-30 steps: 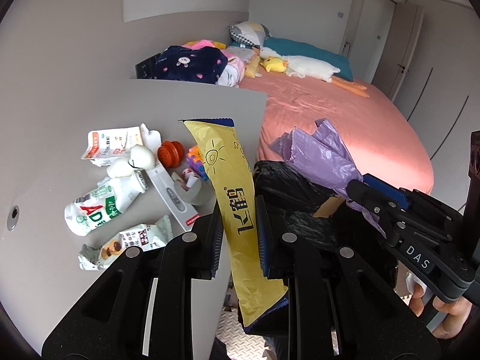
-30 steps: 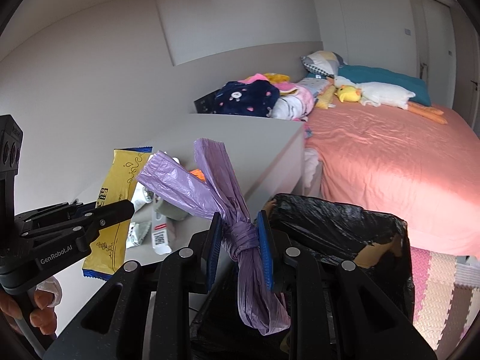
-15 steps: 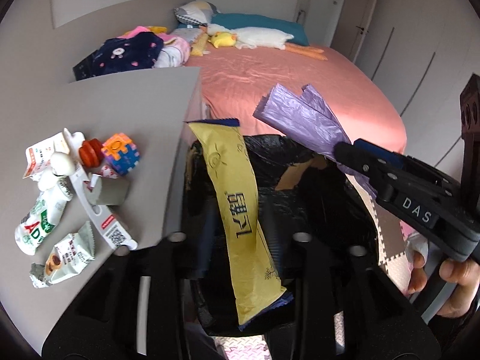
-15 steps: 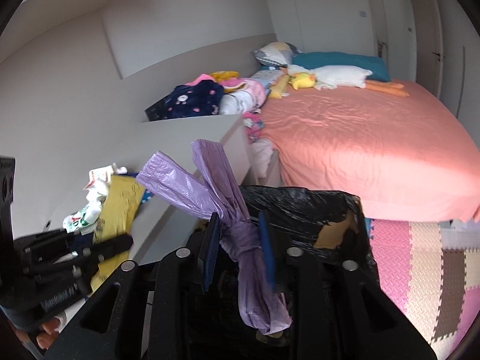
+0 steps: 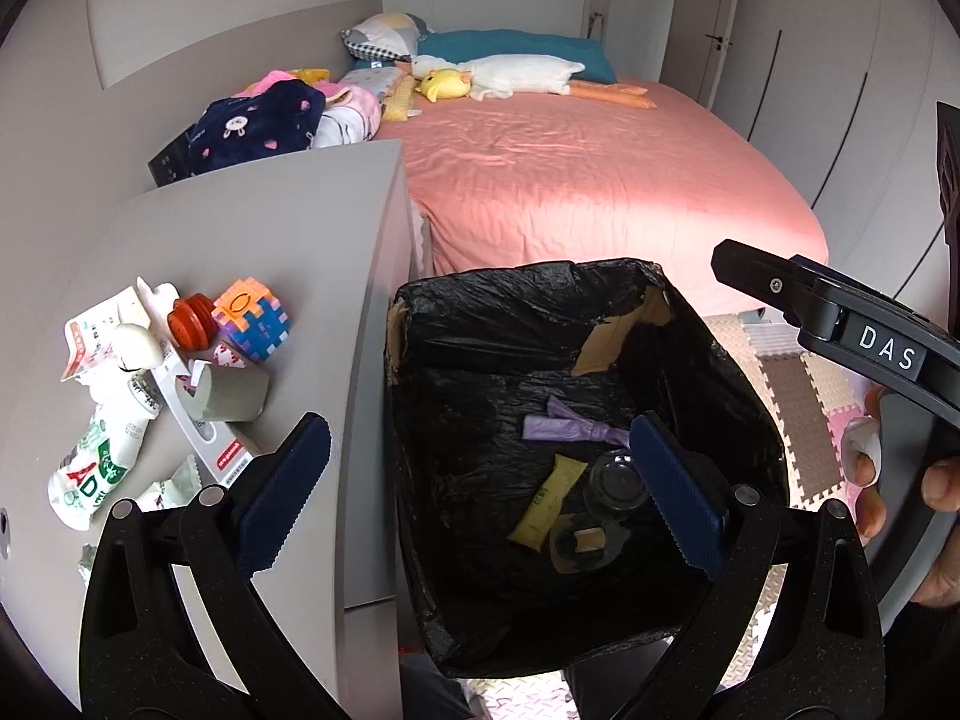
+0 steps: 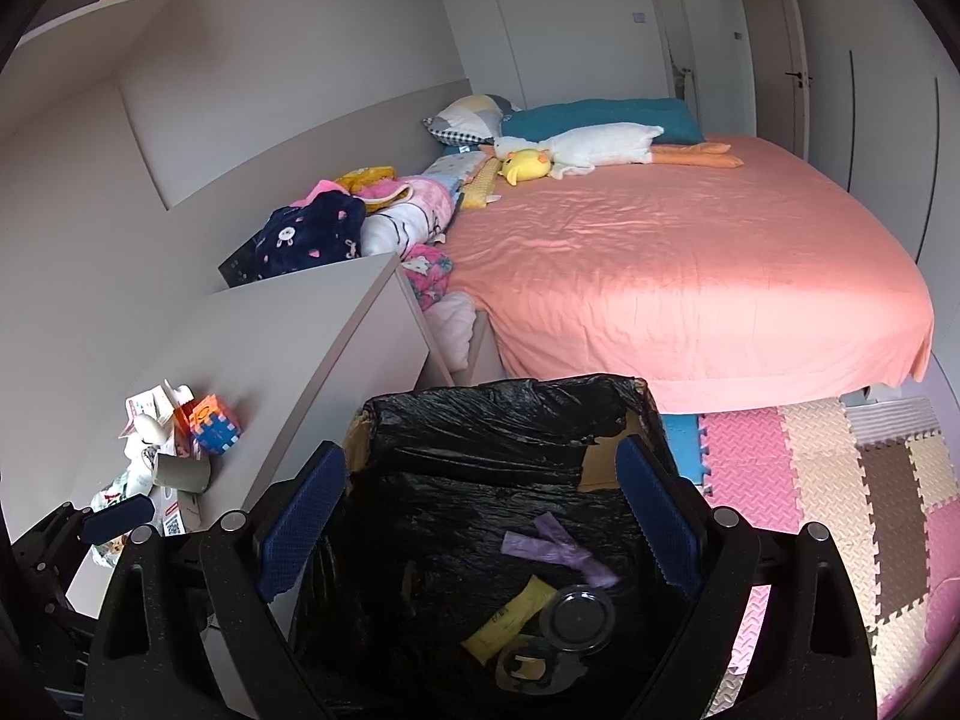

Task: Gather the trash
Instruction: 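Move the left tool to the cookie wrapper and grasp it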

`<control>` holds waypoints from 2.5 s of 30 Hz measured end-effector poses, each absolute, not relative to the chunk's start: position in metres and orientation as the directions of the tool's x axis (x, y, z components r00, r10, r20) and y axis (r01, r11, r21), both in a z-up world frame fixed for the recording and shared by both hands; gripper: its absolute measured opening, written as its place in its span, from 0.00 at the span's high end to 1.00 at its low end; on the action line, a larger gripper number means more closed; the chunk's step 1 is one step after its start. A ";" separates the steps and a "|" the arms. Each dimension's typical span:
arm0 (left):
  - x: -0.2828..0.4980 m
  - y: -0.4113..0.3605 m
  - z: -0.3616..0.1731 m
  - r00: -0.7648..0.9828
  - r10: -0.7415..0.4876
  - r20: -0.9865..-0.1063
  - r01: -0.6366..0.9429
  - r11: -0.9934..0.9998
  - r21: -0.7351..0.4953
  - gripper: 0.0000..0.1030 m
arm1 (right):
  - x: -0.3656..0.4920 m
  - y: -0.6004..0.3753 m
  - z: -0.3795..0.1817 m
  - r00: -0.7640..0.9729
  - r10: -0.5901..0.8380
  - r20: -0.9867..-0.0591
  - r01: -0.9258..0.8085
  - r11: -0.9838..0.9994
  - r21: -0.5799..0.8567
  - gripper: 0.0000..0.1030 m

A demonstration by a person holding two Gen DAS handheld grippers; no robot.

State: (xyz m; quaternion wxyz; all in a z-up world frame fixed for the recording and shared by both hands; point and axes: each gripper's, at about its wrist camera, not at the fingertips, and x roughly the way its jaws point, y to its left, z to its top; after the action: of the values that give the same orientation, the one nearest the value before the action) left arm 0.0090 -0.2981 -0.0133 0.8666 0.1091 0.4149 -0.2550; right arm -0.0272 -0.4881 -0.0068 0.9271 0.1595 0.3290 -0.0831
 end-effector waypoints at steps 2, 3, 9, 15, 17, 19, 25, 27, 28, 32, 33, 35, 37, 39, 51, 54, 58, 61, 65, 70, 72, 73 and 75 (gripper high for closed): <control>0.008 -0.294 -0.012 0.529 -0.347 -0.774 0.526 0.850 -0.022 0.06 | -0.026 -0.483 -0.007 0.770 -0.040 -0.637 0.247 0.939 0.240 0.12; 0.008 -0.292 -0.012 0.531 -0.345 -0.774 0.523 0.852 -0.021 0.06 | -0.025 -0.481 -0.007 0.770 -0.037 -0.637 0.242 0.941 0.238 0.12; 0.007 -0.271 -0.012 0.549 -0.327 -0.769 0.498 0.867 -0.013 0.06 | -0.018 -0.459 -0.007 0.767 -0.010 -0.642 0.202 0.953 0.226 0.12; 0.012 -0.243 -0.013 0.560 -0.305 -0.770 0.459 0.888 -0.019 0.06 | -0.006 -0.430 -0.009 0.760 0.028 -0.650 0.149 0.965 0.216 0.12; 0.013 -0.233 -0.014 0.566 -0.298 -0.769 0.445 0.895 -0.019 0.06 | -0.002 -0.421 -0.009 0.759 0.043 -0.650 0.128 0.968 0.215 0.12; 0.014 -0.222 -0.014 0.572 -0.289 -0.768 0.431 0.902 -0.019 0.06 | 0.001 -0.411 -0.009 0.757 0.056 -0.651 0.109 0.971 0.211 0.12; 0.021 -0.190 -0.020 0.580 -0.263 -0.771 0.377 0.926 -0.032 0.06 | 0.010 -0.381 -0.011 0.749 0.098 -0.655 0.046 0.979 0.199 0.12; 0.023 -0.180 -0.023 0.577 -0.253 -0.776 0.361 0.932 -0.035 0.06 | 0.012 -0.373 -0.013 0.746 0.111 -0.656 0.029 0.980 0.199 0.12; 0.024 -0.176 -0.025 0.576 -0.248 -0.779 0.354 0.934 -0.036 0.06 | 0.014 -0.370 -0.013 0.745 0.122 -0.656 0.018 0.979 0.202 0.12; 0.027 -0.161 -0.033 0.571 -0.231 -0.788 0.333 0.942 -0.035 0.06 | 0.019 -0.354 -0.017 0.734 0.158 -0.660 -0.029 0.979 0.202 0.11; 0.028 -0.157 -0.035 0.570 -0.227 -0.790 0.328 0.944 -0.035 0.06 | 0.020 -0.351 -0.017 0.733 0.166 -0.660 -0.038 0.978 0.203 0.12; 0.030 -0.149 -0.040 0.564 -0.220 -0.796 0.317 0.948 -0.037 0.06 | 0.023 -0.342 -0.019 0.729 0.182 -0.660 -0.061 0.977 0.203 0.12; 0.032 -0.141 -0.045 0.559 -0.213 -0.802 0.306 0.951 -0.039 0.06 | 0.027 -0.333 -0.020 0.725 0.200 -0.659 -0.085 0.976 0.203 0.12; 0.034 -0.134 -0.050 0.554 -0.204 -0.807 0.294 0.955 -0.040 0.06 | 0.030 -0.324 -0.022 0.719 0.215 -0.661 -0.108 0.974 0.200 0.12; 0.050 -0.117 -0.070 0.534 -0.177 -0.827 0.268 0.963 -0.032 0.06 | 0.054 -0.287 -0.033 0.688 0.244 -0.683 -0.156 0.969 0.189 0.12; 0.053 -0.117 -0.074 0.532 -0.165 -0.830 0.279 0.960 -0.012 0.09 | 0.061 -0.282 -0.037 0.681 0.251 -0.688 -0.157 0.968 0.197 0.12; 0.058 -0.113 -0.080 0.517 -0.165 -0.840 0.277 0.961 -0.018 0.18 | 0.070 -0.273 -0.042 0.674 0.252 -0.694 -0.160 0.967 0.197 0.12; 0.062 -0.110 -0.086 0.509 -0.140 -0.849 0.272 0.962 0.005 0.26 | 0.076 -0.267 -0.046 0.678 0.253 -0.690 -0.158 0.967 0.200 0.12; 0.063 -0.103 -0.085 0.500 -0.157 -0.852 0.269 0.963 -0.019 0.32 | 0.086 -0.265 -0.050 0.679 0.269 -0.683 -0.148 0.962 0.231 0.21; 0.062 -0.101 -0.085 0.507 -0.148 -0.849 0.271 0.962 -0.006 0.32 | 0.095 -0.258 -0.055 0.670 0.273 -0.690 -0.146 0.960 0.238 0.31; 0.061 -0.101 -0.085 0.513 -0.148 -0.845 0.269 0.963 -0.005 0.34 | 0.097 -0.256 -0.057 0.665 0.274 -0.694 -0.146 0.960 0.239 0.36; 0.062 -0.099 -0.085 0.516 -0.148 -0.844 0.266 0.964 -0.007 0.36 | 0.098 -0.256 -0.059 0.662 0.275 -0.698 -0.146 0.960 0.239 0.38; 0.062 -0.097 -0.084 0.522 -0.154 -0.839 0.253 0.967 -0.020 0.40 | 0.100 -0.257 -0.062 0.656 0.279 -0.702 -0.144 0.958 0.246 0.41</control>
State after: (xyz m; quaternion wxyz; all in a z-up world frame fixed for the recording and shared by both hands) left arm 0.0624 -0.0966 -0.0842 0.8707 0.0525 0.4748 -0.1168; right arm 0.0995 -0.2565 -0.0618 0.9059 0.0845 0.3983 0.1167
